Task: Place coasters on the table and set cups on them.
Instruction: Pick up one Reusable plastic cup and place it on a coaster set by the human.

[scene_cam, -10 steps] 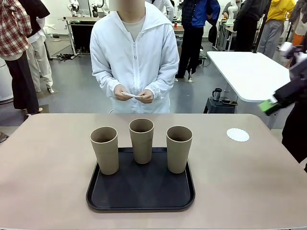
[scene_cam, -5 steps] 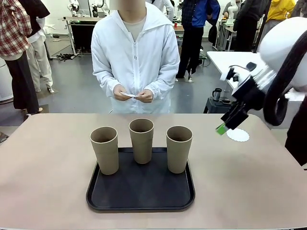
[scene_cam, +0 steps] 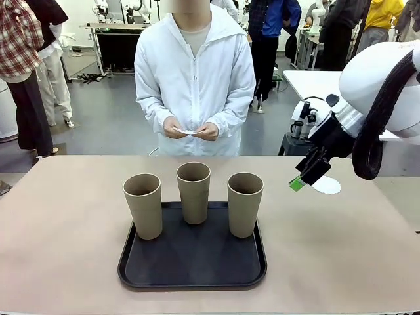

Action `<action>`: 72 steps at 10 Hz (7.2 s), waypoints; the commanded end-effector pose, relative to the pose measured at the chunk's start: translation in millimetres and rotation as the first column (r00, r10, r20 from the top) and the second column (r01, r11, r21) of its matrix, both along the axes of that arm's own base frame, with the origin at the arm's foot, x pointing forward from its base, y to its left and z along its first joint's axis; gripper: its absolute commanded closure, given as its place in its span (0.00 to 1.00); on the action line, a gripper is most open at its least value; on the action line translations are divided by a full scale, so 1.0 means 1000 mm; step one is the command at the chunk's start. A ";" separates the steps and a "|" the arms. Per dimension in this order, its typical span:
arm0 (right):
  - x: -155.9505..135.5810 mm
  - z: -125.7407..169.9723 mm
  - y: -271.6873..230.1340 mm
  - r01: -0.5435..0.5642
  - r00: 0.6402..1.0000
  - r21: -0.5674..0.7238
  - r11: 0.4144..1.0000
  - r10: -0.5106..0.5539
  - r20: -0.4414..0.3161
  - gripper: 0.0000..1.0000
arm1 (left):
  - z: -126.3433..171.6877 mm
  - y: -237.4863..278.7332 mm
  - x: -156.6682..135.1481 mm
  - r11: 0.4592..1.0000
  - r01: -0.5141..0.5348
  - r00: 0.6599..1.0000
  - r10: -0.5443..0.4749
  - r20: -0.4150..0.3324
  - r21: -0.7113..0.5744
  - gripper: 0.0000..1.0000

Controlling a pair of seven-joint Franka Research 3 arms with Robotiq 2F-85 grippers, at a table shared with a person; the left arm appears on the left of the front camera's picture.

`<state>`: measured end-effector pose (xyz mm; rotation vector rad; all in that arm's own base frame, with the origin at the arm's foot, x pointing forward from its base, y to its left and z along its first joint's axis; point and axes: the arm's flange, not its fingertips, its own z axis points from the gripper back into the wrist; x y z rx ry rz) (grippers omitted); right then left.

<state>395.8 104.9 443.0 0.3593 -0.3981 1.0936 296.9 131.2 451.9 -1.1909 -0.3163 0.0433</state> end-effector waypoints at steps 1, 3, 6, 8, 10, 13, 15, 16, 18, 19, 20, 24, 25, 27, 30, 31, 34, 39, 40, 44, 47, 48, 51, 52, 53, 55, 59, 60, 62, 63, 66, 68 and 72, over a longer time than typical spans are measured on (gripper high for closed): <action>-0.001 0.002 0.000 0.002 1.000 -0.011 1.000 -0.002 0.003 0.00 | 0.001 0.000 0.000 1.000 0.001 1.000 -0.001 0.014 -0.013 0.00; 0.001 -0.003 -0.021 -0.123 0.989 0.191 0.974 0.105 0.099 0.00 | 0.001 0.000 0.000 1.000 0.001 1.000 -0.001 0.014 -0.013 0.00; 0.012 -0.039 -0.057 -0.265 0.942 0.481 0.836 0.119 0.313 0.00 | 0.001 0.000 0.000 1.000 0.001 1.000 -0.001 0.014 -0.013 0.00; 0.020 -0.062 -0.069 -0.259 0.937 0.552 0.793 0.068 0.343 0.00 | 0.001 0.000 0.000 1.000 0.001 1.000 -0.001 0.014 -0.013 0.00; 0.021 -0.082 -0.068 -0.342 0.918 0.555 0.758 0.144 0.369 0.00 | 0.001 0.000 0.000 1.000 0.001 1.000 -0.001 0.014 -0.013 0.00; 0.028 -0.108 -0.061 -0.405 0.903 0.541 0.737 0.228 0.365 0.00 | 0.001 0.000 0.000 1.000 0.001 1.000 -0.001 0.014 -0.013 0.00; 0.029 -0.121 -0.051 -0.412 0.902 0.527 0.743 0.250 0.352 0.00 | 0.001 0.000 0.000 1.000 0.001 1.000 -0.001 0.014 -0.013 0.00; 0.030 -0.128 -0.041 -0.416 0.902 0.520 0.746 0.264 0.342 0.00 | 0.001 0.000 0.000 1.000 0.001 1.000 -0.001 0.014 -0.013 0.00; 0.033 -0.134 -0.030 -0.409 0.910 0.537 0.738 0.288 0.298 0.00 | 0.001 0.000 0.000 1.000 0.001 1.000 -0.001 0.014 -0.013 0.00; 0.033 -0.132 -0.028 -0.430 0.901 0.532 0.730 0.308 0.306 0.00 | 0.001 0.000 0.000 1.000 0.001 1.000 -0.001 0.014 -0.013 0.00; 0.026 -0.131 -0.032 -0.404 0.911 0.546 0.734 0.268 0.314 0.00 | 0.001 0.000 0.000 1.000 0.001 1.000 -0.001 0.014 -0.013 0.00; 0.026 -0.131 -0.032 -0.404 0.911 0.546 0.734 0.268 0.314 0.00 | 0.001 0.000 0.000 1.000 0.001 1.000 -0.001 0.014 -0.013 0.00; 0.026 -0.131 -0.032 -0.404 0.911 0.546 0.734 0.268 0.314 0.00 | 0.001 0.000 0.000 1.000 0.001 1.000 -0.001 0.014 -0.013 0.00; 0.032 -0.140 -0.025 -0.426 0.902 0.556 0.714 0.285 0.324 0.00 | 0.001 0.000 0.000 1.000 0.001 1.000 -0.001 0.014 -0.013 0.00; 0.032 -0.149 -0.022 -0.474 0.876 0.593 0.651 0.279 0.393 0.00 | 0.001 0.000 0.000 1.000 0.001 1.000 -0.001 0.014 -0.013 0.00; 0.032 -0.152 -0.019 -0.490 0.867 0.597 0.635 0.280 0.413 0.00 | 0.001 0.000 0.000 1.000 0.001 1.000 -0.001 0.014 -0.013 0.00; 0.031 -0.161 0.000 -0.520 0.851 0.595 0.613 0.306 0.428 0.00 | 0.001 0.000 0.000 1.000 0.001 1.000 -0.001 0.014 -0.013 0.00; 0.038 -0.178 0.024 -0.515 0.856 0.593 0.619 0.329 0.400 0.00 | 0.001 0.000 0.000 1.000 0.001 1.000 -0.001 0.014 -0.013 0.00; 0.038 -0.181 0.026 -0.513 0.857 0.593 0.620 0.336 0.391 0.00 | 0.001 0.000 0.000 1.000 0.001 1.000 -0.001 0.014 -0.013 0.00; 0.040 -0.187 0.036 -0.520 0.854 0.598 0.610 0.350 0.386 0.00 | 0.001 0.000 0.000 1.000 0.001 1.000 -0.001 0.014 -0.013 0.00; 0.042 -0.192 0.048 -0.519 0.854 0.601 0.608 0.351 0.383 0.00 | 0.001 0.000 0.000 1.000 0.001 1.000 -0.001 0.014 -0.013 0.00; 0.042 -0.194 0.051 -0.520 0.854 0.600 0.607 0.351 0.385 0.00 | 0.001 0.000 0.000 1.000 0.001 1.000 -0.001 0.014 -0.013 0.00; 0.041 -0.195 0.057 -0.535 0.845 0.606 0.589 0.373 0.384 0.60 | 0.001 0.000 0.000 1.000 0.001 1.000 -0.001 0.014 -0.013 0.00; 0.042 -0.196 0.056 -0.532 0.847 0.609 0.589 0.373 0.378 0.60 | 0.001 0.000 0.000 1.000 0.001 1.000 -0.001 0.014 -0.013 0.00; 0.042 -0.196 0.056 -0.525 0.851 0.613 0.590 0.368 0.374 1.00 | 0.001 0.000 0.000 1.000 0.001 1.000 -0.001 0.014 -0.013 0.00; 0.042 -0.195 0.054 -0.518 0.856 0.617 0.593 0.366 0.366 1.00 | 0.001 0.000 0.000 1.000 0.001 1.000 -0.001 0.014 -0.013 0.00; 0.022 -0.102 0.050 -0.344 0.936 0.651 0.677 0.192 0.294 0.36 | 0.001 0.000 0.000 1.000 0.001 1.000 -0.001 0.014 -0.013 0.00; 0.017 -0.073 0.051 -0.341 0.935 0.632 0.695 0.183 0.304 0.36 | 0.001 0.000 0.000 1.000 0.001 1.000 -0.001 0.014 -0.013 0.00; 0.010 -0.038 0.053 -0.343 0.932 0.607 0.717 0.177 0.318 0.36 | 0.001 0.000 0.000 1.000 0.001 1.000 -0.001 0.014 -0.013 0.00; 0.011 -0.034 0.052 -0.339 0.933 0.591 0.732 0.179 0.313 0.36 | 0.001 0.000 0.000 1.000 0.001 1.000 -0.001 0.014 -0.013 0.00; 0.013 -0.022 0.051 -0.353 0.925 0.598 0.720 0.170 0.340 0.36 | 0.001 0.000 0.000 1.000 0.001 1.000 -0.001 0.014 -0.013 0.00; 0.013 -0.022 0.051 -0.353 0.925 0.598 0.720 0.170 0.340 0.36 | 0.001 0.000 0.000 1.000 0.001 1.000 -0.001 0.014 -0.013 0.00; 0.074 -0.015 -0.034 -0.276 0.931 0.565 0.778 0.069 0.359 0.17 | 0.001 0.000 0.000 1.000 0.001 1.000 -0.001 0.014 -0.013 0.00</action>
